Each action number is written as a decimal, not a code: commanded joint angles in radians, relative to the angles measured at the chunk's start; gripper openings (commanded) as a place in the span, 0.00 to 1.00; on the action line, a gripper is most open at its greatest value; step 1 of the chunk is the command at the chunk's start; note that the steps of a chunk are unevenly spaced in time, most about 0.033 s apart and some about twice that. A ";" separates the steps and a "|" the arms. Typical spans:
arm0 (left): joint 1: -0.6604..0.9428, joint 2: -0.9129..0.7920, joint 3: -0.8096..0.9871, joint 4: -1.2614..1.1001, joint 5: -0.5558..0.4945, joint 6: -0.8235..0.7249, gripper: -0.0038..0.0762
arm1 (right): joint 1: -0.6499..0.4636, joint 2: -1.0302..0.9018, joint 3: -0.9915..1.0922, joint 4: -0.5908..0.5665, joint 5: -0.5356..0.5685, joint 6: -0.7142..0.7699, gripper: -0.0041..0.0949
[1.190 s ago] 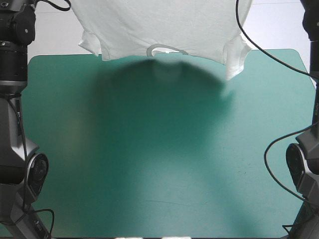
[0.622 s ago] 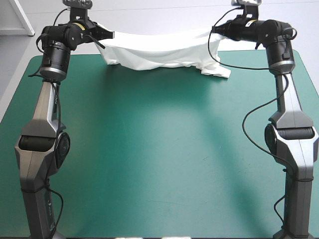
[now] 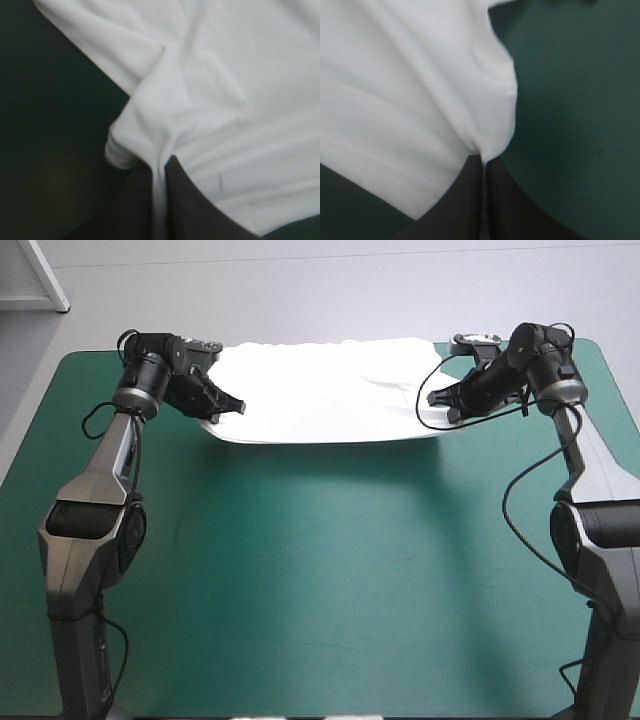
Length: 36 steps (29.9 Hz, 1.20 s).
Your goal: Fold the cloth
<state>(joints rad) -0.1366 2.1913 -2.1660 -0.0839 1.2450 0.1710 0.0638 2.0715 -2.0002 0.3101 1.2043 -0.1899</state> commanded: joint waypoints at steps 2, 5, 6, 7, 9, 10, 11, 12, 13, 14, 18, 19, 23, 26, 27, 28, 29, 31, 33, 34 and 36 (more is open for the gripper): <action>-0.029 -0.188 0.167 -0.006 -0.007 0.023 0.07 | 0.003 -0.206 0.246 -0.052 -0.023 -0.033 0.02; -0.046 -0.297 0.371 -0.005 -0.067 0.025 0.07 | 0.003 -0.282 0.412 -0.075 -0.023 -0.035 0.02; -0.053 -0.338 0.446 -0.008 -0.090 0.025 0.07 | 0.003 -0.308 0.472 -0.075 -0.023 -0.035 0.02; -0.061 -0.373 0.509 -0.006 -0.109 0.023 0.07 | 0.003 -0.331 0.522 -0.075 -0.023 -0.035 0.02; -0.074 -0.461 0.672 -0.013 -0.148 0.016 0.07 | 0.003 -0.388 0.646 -0.075 -0.023 -0.035 0.02; -0.079 -0.506 0.755 -0.013 -0.163 0.010 0.07 | 0.003 -0.412 0.706 -0.075 -0.024 -0.035 0.02; -0.084 -0.551 0.839 -0.013 -0.187 -0.003 0.07 | 0.003 -0.441 0.765 -0.073 -0.024 -0.035 0.02; -0.089 -0.598 0.922 -0.013 -0.213 -0.017 0.07 | 0.003 -0.471 0.821 -0.069 -0.027 -0.035 0.03; -0.089 -0.635 0.987 -0.013 -0.235 -0.031 0.07 | 0.003 -0.501 0.864 -0.066 -0.031 -0.035 0.02; -0.089 -0.681 1.065 -0.015 -0.253 -0.034 0.07 | 0.003 -0.531 0.915 -0.066 -0.041 -0.035 0.02; -0.089 -0.843 1.304 -0.007 -0.263 -0.077 0.07 | 0.003 -0.643 1.067 -0.061 -0.055 -0.035 0.02; -0.089 -0.873 1.348 -0.007 -0.258 -0.080 0.07 | 0.003 -0.665 1.093 -0.061 -0.050 -0.035 0.02; -0.089 -0.997 1.436 -0.007 -0.190 -0.112 0.07 | 0.003 -0.775 1.170 -0.050 -0.022 -0.033 0.02; -0.089 -1.055 1.448 -0.002 -0.128 -0.112 0.07 | 0.003 -0.849 1.213 -0.034 -0.019 -0.024 0.03; -0.089 -1.071 1.448 -0.002 -0.109 -0.112 0.07 | 0.003 -0.874 1.227 -0.024 -0.019 -0.024 0.02; -0.089 -1.085 1.450 -0.002 -0.091 -0.109 0.07 | 0.003 -0.896 1.240 -0.009 -0.019 -0.022 0.03; -0.089 -1.096 1.449 -0.002 -0.076 -0.109 0.07 | 0.003 -0.912 1.249 0.002 -0.019 -0.020 0.03; -0.089 -1.120 1.449 0.004 -0.053 -0.111 0.07 | 0.003 -0.950 1.275 0.015 -0.019 -0.020 0.03; -0.089 -1.141 1.449 0.010 -0.049 -0.111 0.07 | 0.003 -0.974 1.298 0.011 -0.019 -0.022 0.03; -0.089 -1.150 1.449 0.018 -0.049 -0.111 0.07 | 0.003 -0.982 1.307 0.006 -0.019 -0.025 0.03; -0.089 -1.158 1.449 0.031 -0.049 -0.111 0.07 | 0.003 -0.987 1.311 0.000 -0.019 -0.029 0.02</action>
<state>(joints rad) -0.2223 1.0615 -0.6945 -0.0968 1.1754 0.0666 0.0655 1.1103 -0.6773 0.3310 1.1770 -0.2073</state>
